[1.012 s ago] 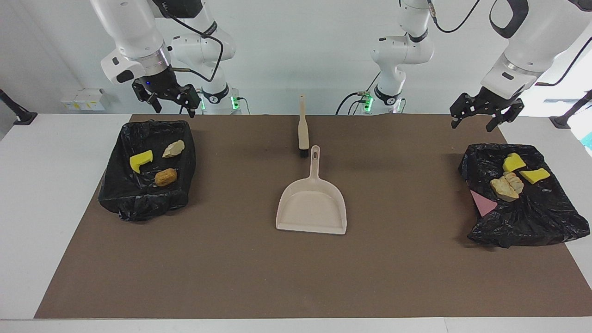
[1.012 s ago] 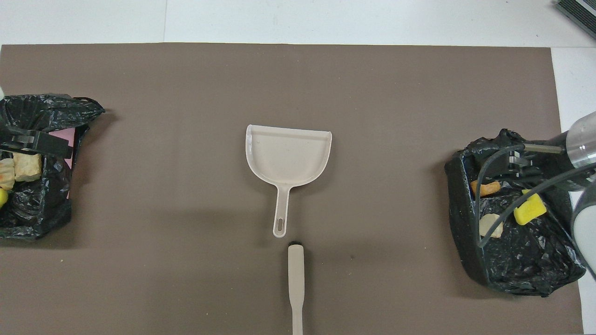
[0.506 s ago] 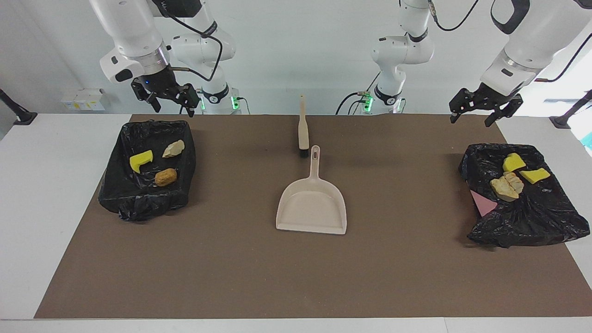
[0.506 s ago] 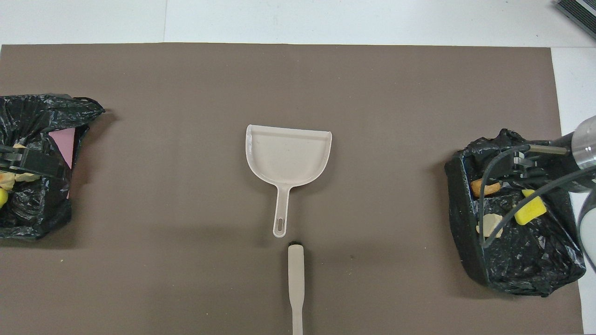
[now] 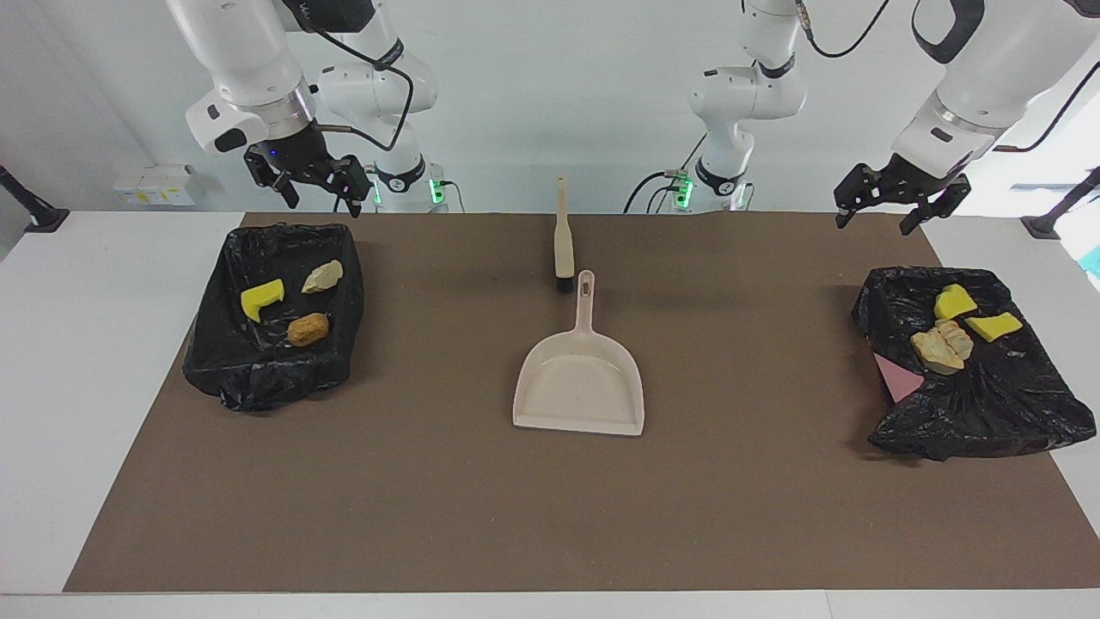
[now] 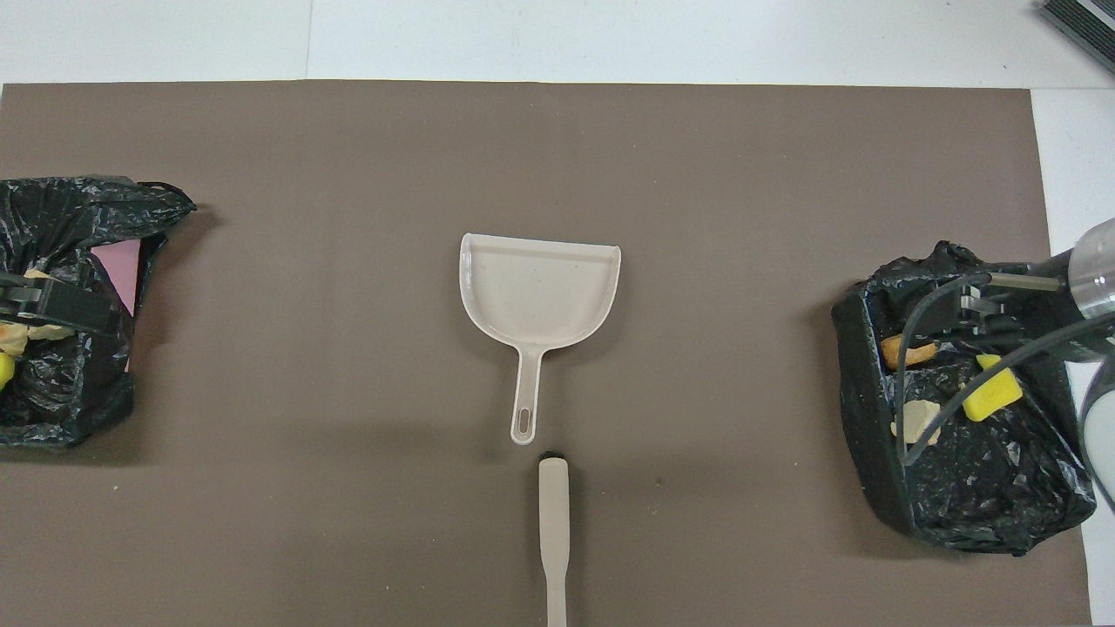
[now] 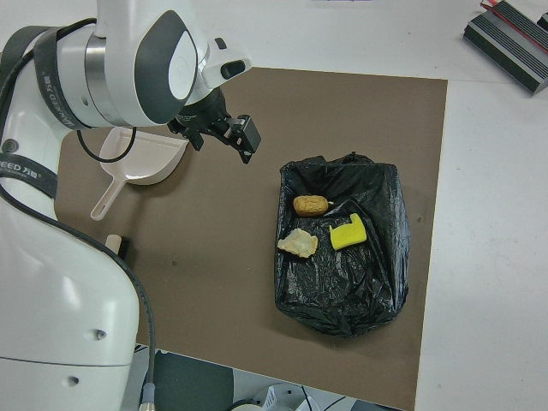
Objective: Sweep and dump trash in bin
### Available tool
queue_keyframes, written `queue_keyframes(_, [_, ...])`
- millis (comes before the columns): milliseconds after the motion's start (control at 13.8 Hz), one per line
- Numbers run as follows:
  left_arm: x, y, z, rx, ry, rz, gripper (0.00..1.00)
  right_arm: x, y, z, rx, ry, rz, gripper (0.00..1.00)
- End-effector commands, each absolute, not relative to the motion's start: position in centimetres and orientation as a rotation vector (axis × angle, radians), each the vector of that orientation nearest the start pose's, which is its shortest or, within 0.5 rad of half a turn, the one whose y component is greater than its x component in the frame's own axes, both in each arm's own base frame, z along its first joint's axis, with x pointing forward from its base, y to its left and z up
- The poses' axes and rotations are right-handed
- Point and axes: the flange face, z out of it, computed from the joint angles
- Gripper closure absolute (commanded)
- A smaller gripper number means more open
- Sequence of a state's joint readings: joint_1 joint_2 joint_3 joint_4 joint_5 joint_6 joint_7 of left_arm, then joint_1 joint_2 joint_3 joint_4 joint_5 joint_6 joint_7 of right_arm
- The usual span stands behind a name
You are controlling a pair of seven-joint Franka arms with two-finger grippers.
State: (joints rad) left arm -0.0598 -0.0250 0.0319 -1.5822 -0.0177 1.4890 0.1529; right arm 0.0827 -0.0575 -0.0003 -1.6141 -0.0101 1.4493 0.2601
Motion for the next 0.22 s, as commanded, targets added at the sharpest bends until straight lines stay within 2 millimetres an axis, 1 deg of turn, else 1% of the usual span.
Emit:
queue_keyframes(0, [53.19, -1.39, 63.16, -3.136, 0.283, 0.118, 0.00, 51.39, 3.62, 62.61, -3.154, 0.244, 0.175, 0.00])
queue_keyframes(145, [53.16, -1.41, 63.18, -3.137, 0.283, 0.115, 0.00, 51.41, 3.70, 62.69, -3.154, 0.243, 0.171, 0.00])
